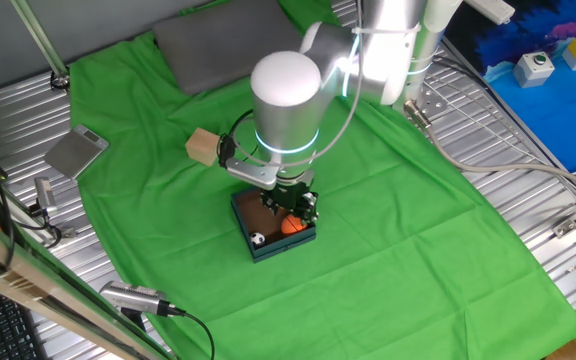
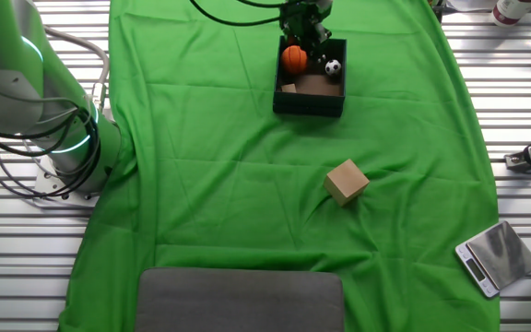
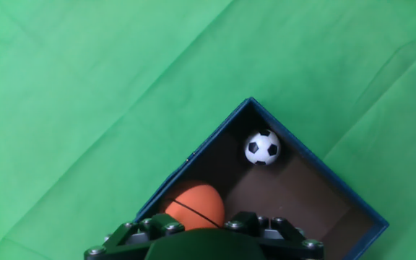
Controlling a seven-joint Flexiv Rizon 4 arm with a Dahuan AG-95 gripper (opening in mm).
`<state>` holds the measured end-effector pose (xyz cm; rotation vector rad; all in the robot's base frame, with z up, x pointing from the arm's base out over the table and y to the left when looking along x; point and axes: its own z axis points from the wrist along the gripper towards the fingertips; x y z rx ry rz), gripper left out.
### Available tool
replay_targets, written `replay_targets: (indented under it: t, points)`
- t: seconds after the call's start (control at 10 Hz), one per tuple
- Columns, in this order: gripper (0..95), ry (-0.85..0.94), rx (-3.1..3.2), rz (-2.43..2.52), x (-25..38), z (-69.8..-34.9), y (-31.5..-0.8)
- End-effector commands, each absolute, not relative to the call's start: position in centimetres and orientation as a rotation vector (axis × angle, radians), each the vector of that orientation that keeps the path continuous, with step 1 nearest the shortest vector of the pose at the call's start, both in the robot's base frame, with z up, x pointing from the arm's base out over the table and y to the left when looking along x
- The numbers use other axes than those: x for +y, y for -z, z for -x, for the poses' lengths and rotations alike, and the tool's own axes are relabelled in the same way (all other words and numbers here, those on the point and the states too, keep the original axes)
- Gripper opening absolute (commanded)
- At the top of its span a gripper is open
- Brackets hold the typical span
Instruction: Take everything out of the gift box
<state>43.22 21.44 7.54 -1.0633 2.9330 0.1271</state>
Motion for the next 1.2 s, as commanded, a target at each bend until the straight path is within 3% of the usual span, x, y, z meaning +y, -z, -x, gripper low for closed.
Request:
replay_targets:
  t: [0.1, 1.2]
  points:
    - [57.0, -0.120, 2.948, 1.060, 21.4, -43.1, -7.6]
    - [57.0, -0.116, 2.942, 1.046, 22.0, -41.9, -5.7]
